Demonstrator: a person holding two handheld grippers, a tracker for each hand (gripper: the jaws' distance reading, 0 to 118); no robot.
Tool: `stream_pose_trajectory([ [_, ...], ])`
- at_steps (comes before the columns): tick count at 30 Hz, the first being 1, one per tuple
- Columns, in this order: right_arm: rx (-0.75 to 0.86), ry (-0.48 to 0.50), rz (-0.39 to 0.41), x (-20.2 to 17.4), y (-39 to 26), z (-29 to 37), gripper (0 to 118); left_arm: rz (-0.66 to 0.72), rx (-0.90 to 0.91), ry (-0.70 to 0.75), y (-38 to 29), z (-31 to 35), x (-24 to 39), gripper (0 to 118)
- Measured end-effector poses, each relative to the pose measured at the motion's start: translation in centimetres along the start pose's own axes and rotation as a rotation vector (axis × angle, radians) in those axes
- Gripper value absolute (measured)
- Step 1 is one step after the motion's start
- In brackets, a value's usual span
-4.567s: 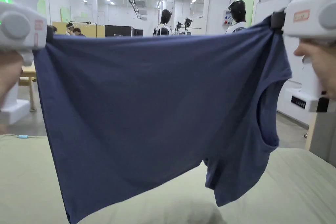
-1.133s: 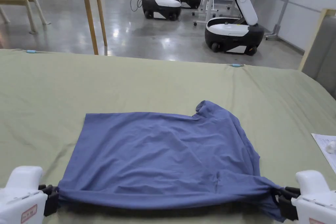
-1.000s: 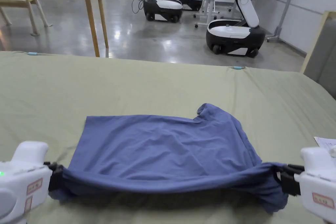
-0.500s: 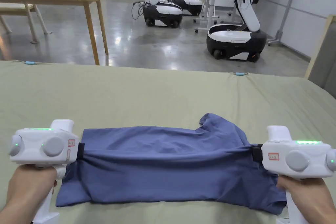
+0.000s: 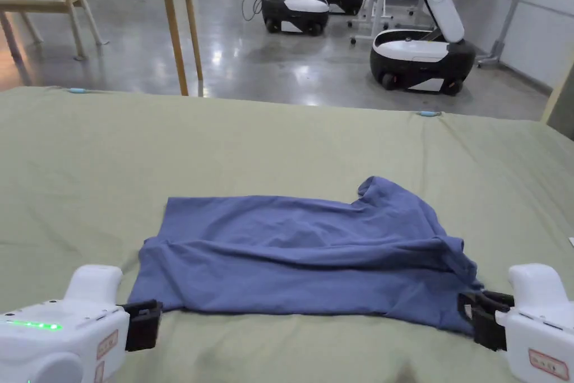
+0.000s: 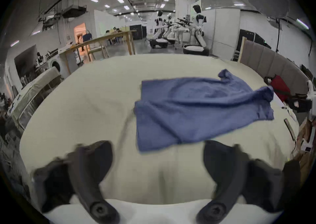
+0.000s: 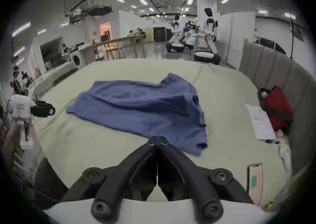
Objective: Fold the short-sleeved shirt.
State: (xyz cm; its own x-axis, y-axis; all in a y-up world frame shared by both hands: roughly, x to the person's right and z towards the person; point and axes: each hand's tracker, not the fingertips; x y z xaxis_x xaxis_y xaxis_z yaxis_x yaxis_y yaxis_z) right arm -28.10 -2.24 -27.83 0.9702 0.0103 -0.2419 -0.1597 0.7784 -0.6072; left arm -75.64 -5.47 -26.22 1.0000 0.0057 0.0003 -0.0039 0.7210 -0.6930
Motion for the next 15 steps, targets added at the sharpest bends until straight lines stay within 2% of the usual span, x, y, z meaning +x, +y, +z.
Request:
stream_pose_trajectory([
  [1,0.015,-0.035,0.019,-0.5,-0.7,0.4,1,0.011,-0.017,-0.005,-0.9,0.0,0.0,0],
  [3,-0.006,0.066,-0.005,-0.6,-1.6,0.9,1,0.080,-0.016,-0.030,-2.0,-0.5,-1.2,0],
  [9,-0.009,0.043,0.003,-1.1,-2.0,1.5,1,0.080,-0.042,-0.023,-0.9,-2.6,-3.4,1],
  [10,-0.012,0.045,0.002,-1.0,-2.1,1.4,1,0.081,-0.030,-0.015,-0.5,-2.8,-3.5,29],
  [12,-0.014,0.043,-0.001,-0.9,-2.2,1.3,1,0.061,-0.013,0.041,0.9,-4.3,-4.2,115],
  [15,-0.021,0.043,-0.003,-0.6,-2.1,1.1,1,0.072,-0.021,0.076,3.5,-6.8,-5.2,116],
])
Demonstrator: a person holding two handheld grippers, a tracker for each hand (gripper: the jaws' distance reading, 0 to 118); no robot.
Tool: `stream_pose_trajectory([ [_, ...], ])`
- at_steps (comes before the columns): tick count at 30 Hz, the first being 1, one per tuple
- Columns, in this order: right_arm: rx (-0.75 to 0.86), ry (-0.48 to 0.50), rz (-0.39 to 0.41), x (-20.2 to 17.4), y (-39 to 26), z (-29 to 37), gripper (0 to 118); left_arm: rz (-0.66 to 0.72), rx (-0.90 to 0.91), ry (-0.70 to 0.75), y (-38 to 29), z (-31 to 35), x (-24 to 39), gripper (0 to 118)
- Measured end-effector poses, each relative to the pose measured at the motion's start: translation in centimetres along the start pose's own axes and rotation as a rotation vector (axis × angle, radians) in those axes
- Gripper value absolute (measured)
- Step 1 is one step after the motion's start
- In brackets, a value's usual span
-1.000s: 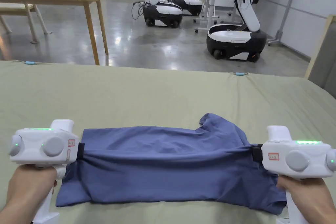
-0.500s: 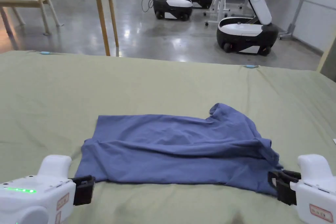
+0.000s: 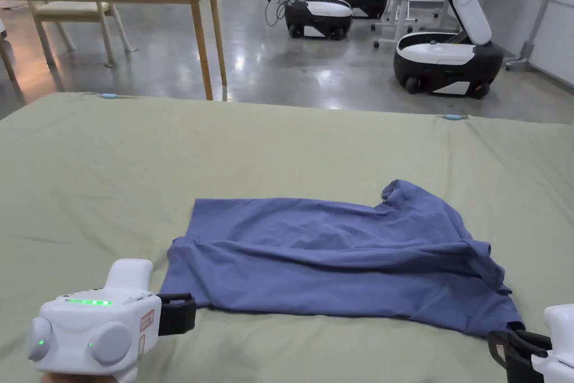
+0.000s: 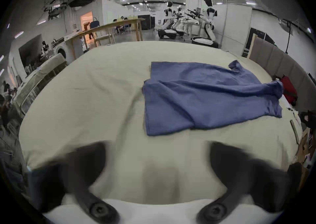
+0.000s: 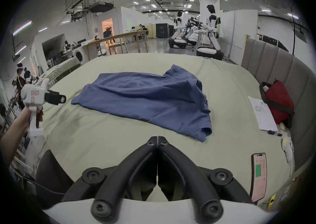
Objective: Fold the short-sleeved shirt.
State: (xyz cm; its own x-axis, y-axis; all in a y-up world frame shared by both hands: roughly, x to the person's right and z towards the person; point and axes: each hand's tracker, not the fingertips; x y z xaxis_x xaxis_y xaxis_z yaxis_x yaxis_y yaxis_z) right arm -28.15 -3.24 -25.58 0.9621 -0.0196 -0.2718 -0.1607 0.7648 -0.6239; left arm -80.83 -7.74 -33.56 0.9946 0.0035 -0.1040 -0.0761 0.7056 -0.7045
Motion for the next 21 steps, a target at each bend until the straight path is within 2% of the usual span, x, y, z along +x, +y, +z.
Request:
stream_pose_trajectory([
  [2,-0.004,-0.004,-0.003,0.5,0.1,-0.3,1,-0.023,-0.038,0.003,2.2,-2.0,-0.3,116],
  [3,-0.008,-0.009,-0.005,0.8,0.1,-0.6,1,-0.029,-0.042,0.008,1.2,-1.1,3.1,116],
  [6,-0.025,-0.033,-0.017,1.9,0.2,-1.3,1,-0.057,-0.109,0.037,2.3,-2.5,4.6,115],
  [10,-0.068,-0.093,-0.047,3.9,0.4,-3.1,1,-0.080,-0.188,0.082,2.6,-3.1,6.4,110],
  [11,-0.078,-0.105,-0.055,4.5,0.4,-3.7,1,-0.076,-0.258,0.050,2.5,-6.9,4.8,108],
  [13,-0.083,-0.126,-0.080,5.7,0.4,-5.1,4,-0.051,-0.272,0.014,2.7,-7.7,4.3,106],
  [14,-0.075,-0.126,-0.090,6.5,0.5,-5.9,21,-0.066,-0.246,0.024,3.2,-7.1,4.0,98],
  [15,-0.062,-0.133,-0.104,7.2,0.5,-6.6,55,-0.079,-0.230,-0.001,3.1,-6.2,4.2,77],
  [16,-0.054,-0.140,-0.113,7.8,0.6,-7.4,104,-0.076,-0.199,-0.007,3.4,-5.4,4.2,40],
  [17,-0.061,-0.141,-0.114,8.4,0.8,-8.6,117,-0.097,-0.160,0.016,3.6,-4.8,4.3,18],
  [19,-0.071,-0.157,-0.108,9.4,1.2,-10.6,116,-0.116,-0.161,0.024,3.8,-4.4,4.4,8],
  [21,-0.129,-0.164,-0.105,10.1,1.8,-12.9,116,-0.092,-0.163,0.003,3.9,-4.2,4.1,6],
])
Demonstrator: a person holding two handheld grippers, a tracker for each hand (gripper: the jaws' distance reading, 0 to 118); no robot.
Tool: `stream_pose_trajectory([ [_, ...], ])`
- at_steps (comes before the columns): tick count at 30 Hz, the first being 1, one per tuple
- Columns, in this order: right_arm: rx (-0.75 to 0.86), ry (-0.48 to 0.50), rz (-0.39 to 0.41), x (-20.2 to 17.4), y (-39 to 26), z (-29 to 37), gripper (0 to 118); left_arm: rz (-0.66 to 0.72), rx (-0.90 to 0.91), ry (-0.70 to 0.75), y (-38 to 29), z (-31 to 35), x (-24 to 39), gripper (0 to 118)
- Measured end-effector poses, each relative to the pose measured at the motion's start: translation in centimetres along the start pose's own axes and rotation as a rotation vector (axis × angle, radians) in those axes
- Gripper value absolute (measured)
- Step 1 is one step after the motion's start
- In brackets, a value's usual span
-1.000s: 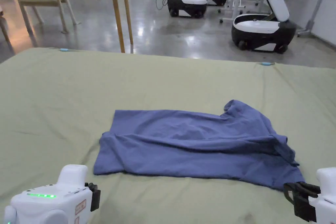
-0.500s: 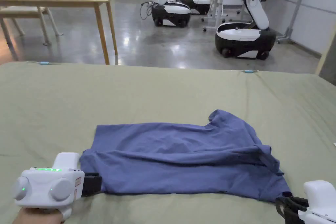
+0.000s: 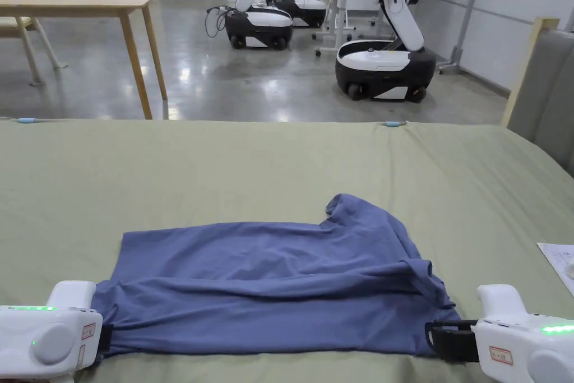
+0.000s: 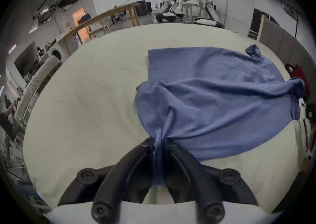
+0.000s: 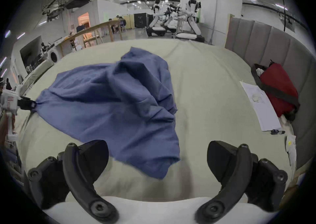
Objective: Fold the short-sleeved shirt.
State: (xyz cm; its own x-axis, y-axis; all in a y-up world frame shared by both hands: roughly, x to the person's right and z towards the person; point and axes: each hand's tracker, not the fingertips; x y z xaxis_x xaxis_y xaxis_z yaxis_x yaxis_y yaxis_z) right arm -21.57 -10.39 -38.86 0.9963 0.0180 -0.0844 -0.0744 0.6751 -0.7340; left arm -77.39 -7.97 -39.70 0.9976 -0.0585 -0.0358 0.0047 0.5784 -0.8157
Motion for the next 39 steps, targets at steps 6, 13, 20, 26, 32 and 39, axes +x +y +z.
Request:
stream_pose_trajectory([
  [6,-0.128,0.058,0.018,-0.9,0.8,-3.6,15,0.002,0.029,0.001,0.0,0.2,0.3,6],
  [13,-0.015,0.080,-0.022,-1.0,2.1,0.8,10,0.013,0.076,-0.018,0.9,2.4,-0.5,5],
  [20,0.096,0.128,0.020,-1.4,3.3,10.8,10,-0.040,0.174,-0.087,1.0,9.4,-0.9,5],
  [26,0.046,0.140,0.010,-0.9,-1.6,15.4,10,-0.040,0.165,-0.161,-4.1,13.7,-2.3,5],
  [32,-0.050,0.131,-0.060,-1.1,-9.6,12.8,10,0.078,0.057,-0.221,-11.2,11.0,-2.8,5],
  [39,0.004,0.139,-0.124,-0.7,-10.6,12.8,62,0.164,0.105,-0.251,-12.0,11.7,-2.9,53],
])
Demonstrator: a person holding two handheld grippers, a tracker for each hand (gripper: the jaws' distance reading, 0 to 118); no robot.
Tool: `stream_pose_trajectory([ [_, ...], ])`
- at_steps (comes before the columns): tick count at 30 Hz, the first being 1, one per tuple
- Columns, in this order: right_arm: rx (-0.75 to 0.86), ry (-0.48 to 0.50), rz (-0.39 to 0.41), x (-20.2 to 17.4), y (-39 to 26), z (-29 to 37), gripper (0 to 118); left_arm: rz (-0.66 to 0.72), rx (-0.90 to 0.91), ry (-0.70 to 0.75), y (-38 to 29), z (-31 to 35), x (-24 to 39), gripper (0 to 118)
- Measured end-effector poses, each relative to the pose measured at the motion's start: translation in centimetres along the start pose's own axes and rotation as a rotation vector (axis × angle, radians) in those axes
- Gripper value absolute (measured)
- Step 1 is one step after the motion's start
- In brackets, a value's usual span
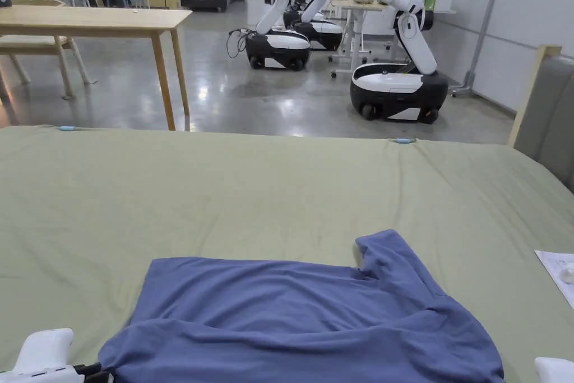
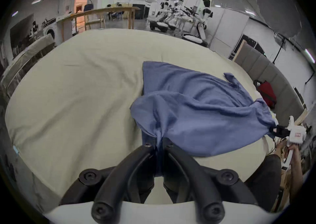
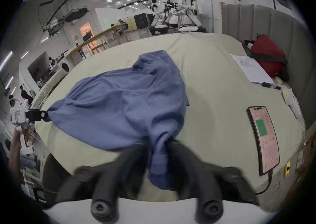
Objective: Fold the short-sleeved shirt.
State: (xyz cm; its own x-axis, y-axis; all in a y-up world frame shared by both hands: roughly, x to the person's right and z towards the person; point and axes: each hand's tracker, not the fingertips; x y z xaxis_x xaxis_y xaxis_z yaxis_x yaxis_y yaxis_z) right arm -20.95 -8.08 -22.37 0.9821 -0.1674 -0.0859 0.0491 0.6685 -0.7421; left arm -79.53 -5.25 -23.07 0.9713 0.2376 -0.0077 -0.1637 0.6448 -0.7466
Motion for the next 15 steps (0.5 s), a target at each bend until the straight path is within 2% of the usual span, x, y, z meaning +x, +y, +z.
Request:
stream_pose_trajectory([
  [1,-0.002,0.001,0.001,-0.1,0.2,0.2,107,0.004,0.002,0.009,0.1,0.3,0.1,100],
  [2,-0.008,0.002,0.009,-0.3,0.5,0.6,118,0.008,0.007,0.005,0.3,0.9,0.2,118],
  [4,0.032,-0.012,0.056,-1.2,0.8,1.9,118,0.021,0.040,0.011,0.2,2.3,0.8,118],
  [5,0.095,-0.007,0.075,-1.8,1.1,3.0,118,0.025,0.160,-0.022,0.1,3.9,1.2,117],
  [7,0.142,-0.011,0.095,-3.1,1.9,4.5,118,0.049,0.115,-0.011,0.7,4.6,1.4,118],
  [9,0.217,0.019,0.116,-4.7,2.9,5.9,118,0.096,0.174,-0.042,1.1,5.5,2.0,118],
  [12,0.303,0.046,0.150,-7.6,4.1,7.2,118,0.084,0.231,-0.067,1.2,5.7,2.8,118],
  [13,0.315,0.063,0.165,-8.4,4.3,7.3,114,0.066,0.237,-0.053,1.5,5.7,3.2,118],
  [14,0.322,0.066,0.184,-9.3,4.5,7.3,102,0.030,0.249,-0.011,1.6,5.6,3.7,115],
  [15,0.338,0.059,0.199,-10.1,4.6,7.4,73,0.002,0.259,0.012,1.8,5.5,4.0,105],
])
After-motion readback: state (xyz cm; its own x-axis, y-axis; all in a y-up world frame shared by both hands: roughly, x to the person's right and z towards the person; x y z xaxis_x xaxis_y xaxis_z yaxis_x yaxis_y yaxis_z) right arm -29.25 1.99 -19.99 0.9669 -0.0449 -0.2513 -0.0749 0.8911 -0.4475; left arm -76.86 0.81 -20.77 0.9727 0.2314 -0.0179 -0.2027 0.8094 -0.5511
